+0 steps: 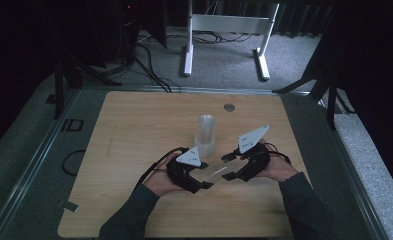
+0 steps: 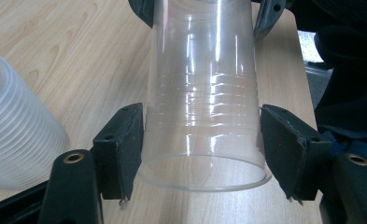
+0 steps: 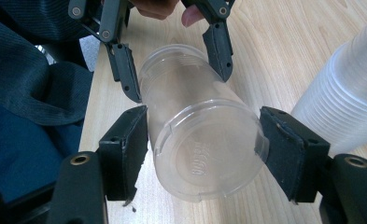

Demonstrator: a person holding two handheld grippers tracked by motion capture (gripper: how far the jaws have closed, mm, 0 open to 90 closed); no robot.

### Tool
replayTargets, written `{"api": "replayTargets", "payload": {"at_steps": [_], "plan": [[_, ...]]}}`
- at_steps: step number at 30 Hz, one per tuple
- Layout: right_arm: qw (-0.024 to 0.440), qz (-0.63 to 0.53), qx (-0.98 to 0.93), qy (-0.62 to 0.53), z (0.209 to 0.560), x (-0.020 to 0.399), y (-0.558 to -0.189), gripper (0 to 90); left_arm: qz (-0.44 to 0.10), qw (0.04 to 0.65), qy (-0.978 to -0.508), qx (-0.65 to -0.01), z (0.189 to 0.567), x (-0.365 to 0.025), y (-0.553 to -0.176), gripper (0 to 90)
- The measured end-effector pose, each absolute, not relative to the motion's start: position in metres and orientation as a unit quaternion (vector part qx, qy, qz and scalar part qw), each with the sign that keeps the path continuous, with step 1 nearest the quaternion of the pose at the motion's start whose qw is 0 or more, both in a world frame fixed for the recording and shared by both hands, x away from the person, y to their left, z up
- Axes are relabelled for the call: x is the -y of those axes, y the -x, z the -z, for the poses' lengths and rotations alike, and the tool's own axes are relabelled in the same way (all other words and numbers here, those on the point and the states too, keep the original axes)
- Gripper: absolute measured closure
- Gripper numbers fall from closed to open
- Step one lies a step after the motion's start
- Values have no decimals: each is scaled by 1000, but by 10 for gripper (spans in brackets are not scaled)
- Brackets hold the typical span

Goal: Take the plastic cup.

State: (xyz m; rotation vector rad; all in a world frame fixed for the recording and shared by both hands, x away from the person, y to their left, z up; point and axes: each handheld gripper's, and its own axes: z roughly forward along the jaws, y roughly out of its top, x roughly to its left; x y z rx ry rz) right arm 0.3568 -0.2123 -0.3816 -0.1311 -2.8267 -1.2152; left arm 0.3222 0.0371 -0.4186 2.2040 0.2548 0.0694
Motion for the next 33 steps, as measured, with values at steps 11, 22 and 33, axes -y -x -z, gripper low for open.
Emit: {"api": "replayTargets", "payload": {"at_steps": [11,22,33], "plan": [[34,383,922,40,385,211,-358,339,-26,434,-895,-97,420,-34,-322,341],[34,364,930,33,387,207,-357,340,-27,427,-899,-94,421,-32,-322,349],[30,355,934,33,390,205,-358,391,-25,428,-899,-94,422,-33,-322,350]]}}
